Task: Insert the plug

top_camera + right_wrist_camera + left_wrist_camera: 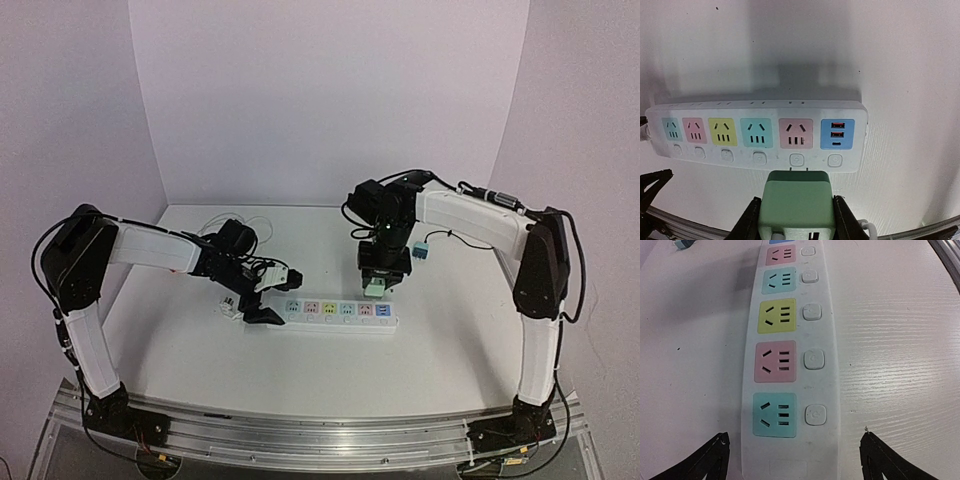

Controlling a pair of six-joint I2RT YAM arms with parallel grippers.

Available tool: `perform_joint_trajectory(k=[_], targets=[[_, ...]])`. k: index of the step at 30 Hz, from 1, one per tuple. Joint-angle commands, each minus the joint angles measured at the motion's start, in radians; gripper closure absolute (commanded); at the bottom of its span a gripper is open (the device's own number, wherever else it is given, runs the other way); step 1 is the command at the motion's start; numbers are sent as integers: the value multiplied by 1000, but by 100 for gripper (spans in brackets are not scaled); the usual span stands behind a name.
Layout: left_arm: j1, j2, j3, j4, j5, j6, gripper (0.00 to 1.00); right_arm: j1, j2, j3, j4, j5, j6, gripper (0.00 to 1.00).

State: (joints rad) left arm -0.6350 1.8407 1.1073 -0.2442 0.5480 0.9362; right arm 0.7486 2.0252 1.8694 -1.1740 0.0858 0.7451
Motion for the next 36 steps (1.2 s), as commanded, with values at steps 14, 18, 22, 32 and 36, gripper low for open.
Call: perform_joint_trajectory(k=[14, 18, 22, 32, 36], targets=[[-2, 46, -83, 183, 42, -73, 15, 2, 77, -70, 96, -53, 51, 100], [-2, 44, -89, 190, 47, -82, 15, 2, 79, -75, 111, -35, 58, 100], [-2, 42, -90, 192, 49, -84, 15, 2, 93, -73, 121, -22, 56, 100], [-2, 40, -93, 195, 49, -89, 16, 2, 106, -82, 129, -4, 49, 100], [-2, 40, -93, 195, 50, -89, 16, 3, 108, -90, 128, 6, 40, 100]])
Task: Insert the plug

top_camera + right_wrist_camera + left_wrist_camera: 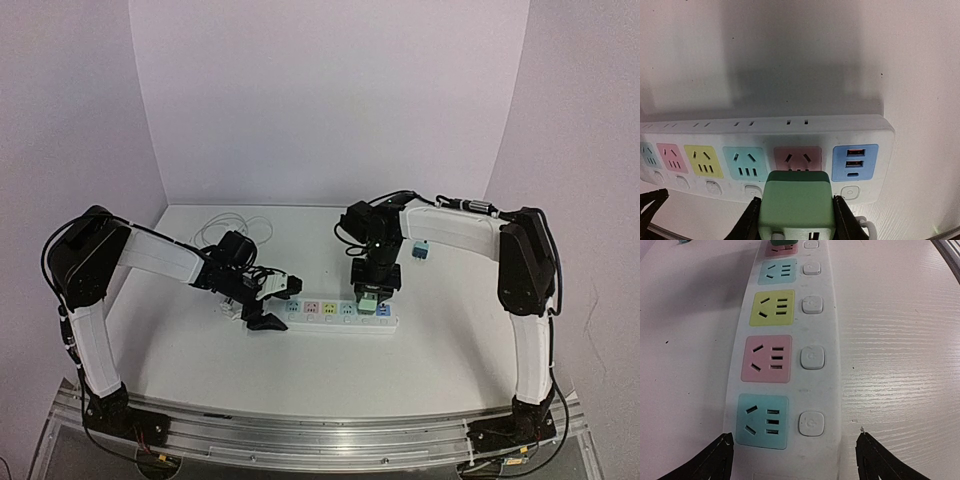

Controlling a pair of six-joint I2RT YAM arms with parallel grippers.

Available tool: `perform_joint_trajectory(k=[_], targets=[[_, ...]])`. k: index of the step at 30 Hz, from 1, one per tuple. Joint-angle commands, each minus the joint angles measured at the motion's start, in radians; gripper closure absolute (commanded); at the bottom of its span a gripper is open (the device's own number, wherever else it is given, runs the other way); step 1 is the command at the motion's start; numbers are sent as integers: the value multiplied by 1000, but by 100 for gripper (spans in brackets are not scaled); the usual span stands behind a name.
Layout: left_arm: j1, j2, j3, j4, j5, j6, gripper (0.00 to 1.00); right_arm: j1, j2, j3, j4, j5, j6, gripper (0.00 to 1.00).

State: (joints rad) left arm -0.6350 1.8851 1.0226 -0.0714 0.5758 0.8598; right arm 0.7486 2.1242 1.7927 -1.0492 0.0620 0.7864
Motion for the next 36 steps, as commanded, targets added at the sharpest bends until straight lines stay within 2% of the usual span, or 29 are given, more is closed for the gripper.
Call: perform_joint_trajectory(k=[1, 16, 28, 36], targets=[[-2, -4, -7, 23, 23, -14, 16, 3, 13, -17, 4, 30, -1, 100], [-2, -6, -7, 20, 23, -18, 16, 43, 100, -71, 3, 89, -17, 100], [-2, -9, -12, 22, 22, -15, 16, 46, 202, -96, 11, 74, -36, 100], [-2, -11, -15, 24, 21, -15, 16, 45, 191, -116, 17, 78, -33, 100]])
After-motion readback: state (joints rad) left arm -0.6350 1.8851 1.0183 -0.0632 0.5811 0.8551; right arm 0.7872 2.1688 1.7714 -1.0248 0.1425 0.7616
